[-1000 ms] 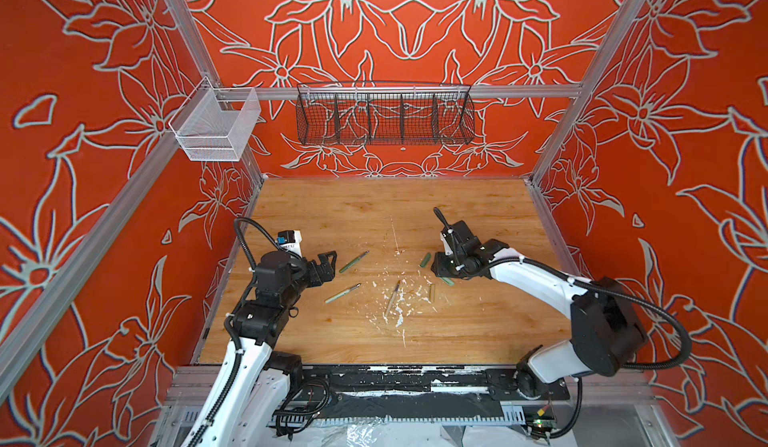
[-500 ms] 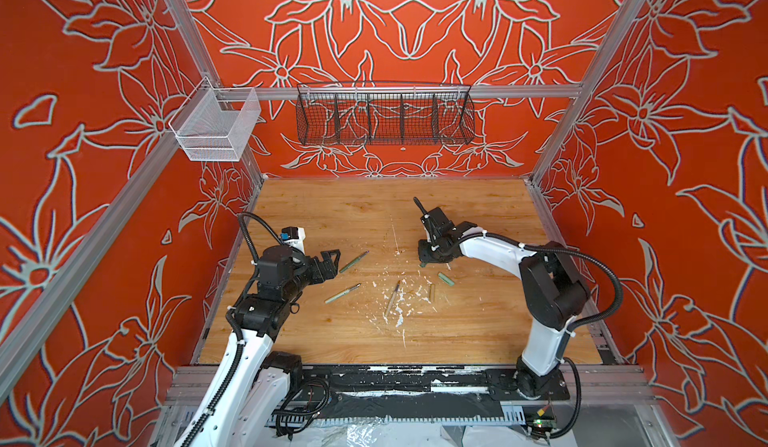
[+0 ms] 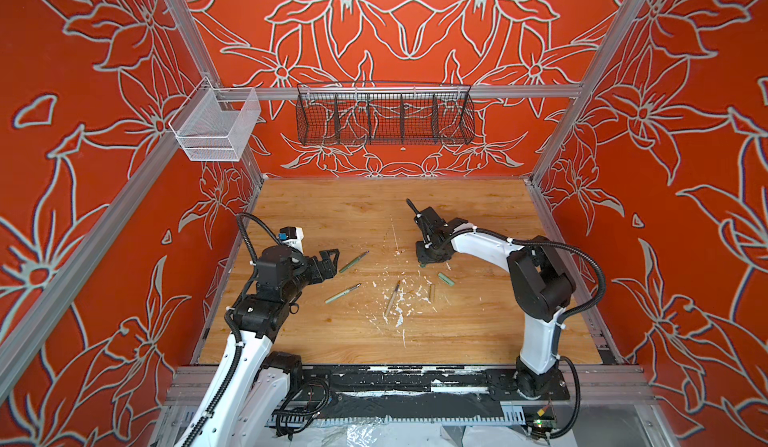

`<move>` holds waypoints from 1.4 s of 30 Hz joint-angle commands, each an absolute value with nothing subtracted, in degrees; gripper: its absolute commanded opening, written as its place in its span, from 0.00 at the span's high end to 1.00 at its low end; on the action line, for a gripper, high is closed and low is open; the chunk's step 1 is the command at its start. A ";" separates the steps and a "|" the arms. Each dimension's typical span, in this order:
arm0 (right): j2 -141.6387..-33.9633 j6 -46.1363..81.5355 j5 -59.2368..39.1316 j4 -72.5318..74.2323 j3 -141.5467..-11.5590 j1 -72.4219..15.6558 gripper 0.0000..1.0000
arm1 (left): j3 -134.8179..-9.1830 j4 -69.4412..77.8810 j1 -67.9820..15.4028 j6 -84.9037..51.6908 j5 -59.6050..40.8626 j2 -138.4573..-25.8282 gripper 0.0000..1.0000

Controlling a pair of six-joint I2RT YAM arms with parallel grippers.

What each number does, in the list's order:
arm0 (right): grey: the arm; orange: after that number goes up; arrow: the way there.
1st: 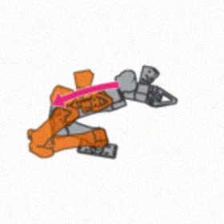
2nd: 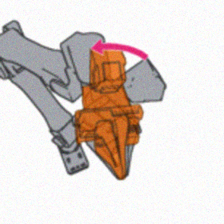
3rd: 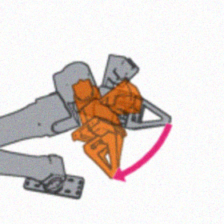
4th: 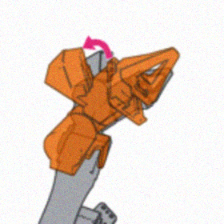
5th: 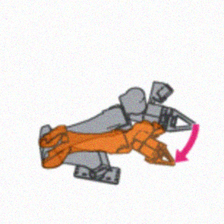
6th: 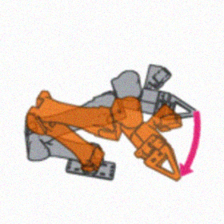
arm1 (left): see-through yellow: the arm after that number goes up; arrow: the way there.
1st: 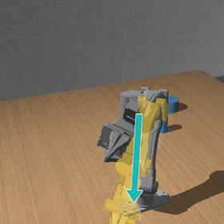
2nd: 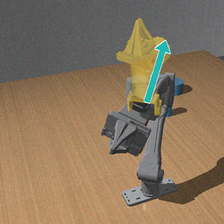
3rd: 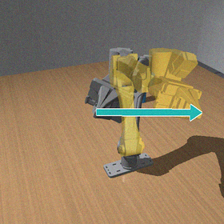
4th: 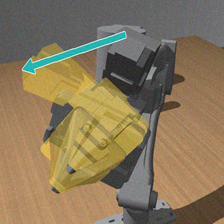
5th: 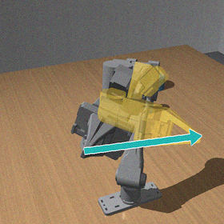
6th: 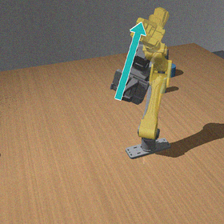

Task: Insert the pens into the pen caps
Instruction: 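Grasp the green pen cap with the right gripper and lift it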

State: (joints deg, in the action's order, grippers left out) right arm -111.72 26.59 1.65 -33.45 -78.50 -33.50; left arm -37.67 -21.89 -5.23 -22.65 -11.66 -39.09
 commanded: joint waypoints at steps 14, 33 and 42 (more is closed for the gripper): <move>-116.79 22.46 6.05 -37.35 -83.64 -36.28 0.63 | -38.33 -23.03 -5.36 -22.83 -10.77 -38.08 0.03; -116.15 16.74 8.80 -39.10 -84.75 -36.28 0.63 | -37.97 -22.91 -5.36 -21.79 -10.30 -38.67 0.03; -119.34 15.03 11.17 -41.16 -88.05 -36.37 0.67 | -37.89 -24.34 -5.36 -22.45 -7.37 -38.34 0.03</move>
State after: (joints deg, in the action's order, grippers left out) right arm -117.67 16.21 9.06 -38.48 -86.76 -36.03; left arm -37.65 -22.85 -5.26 -22.15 -9.45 -38.74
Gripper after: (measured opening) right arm 0.334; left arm 0.970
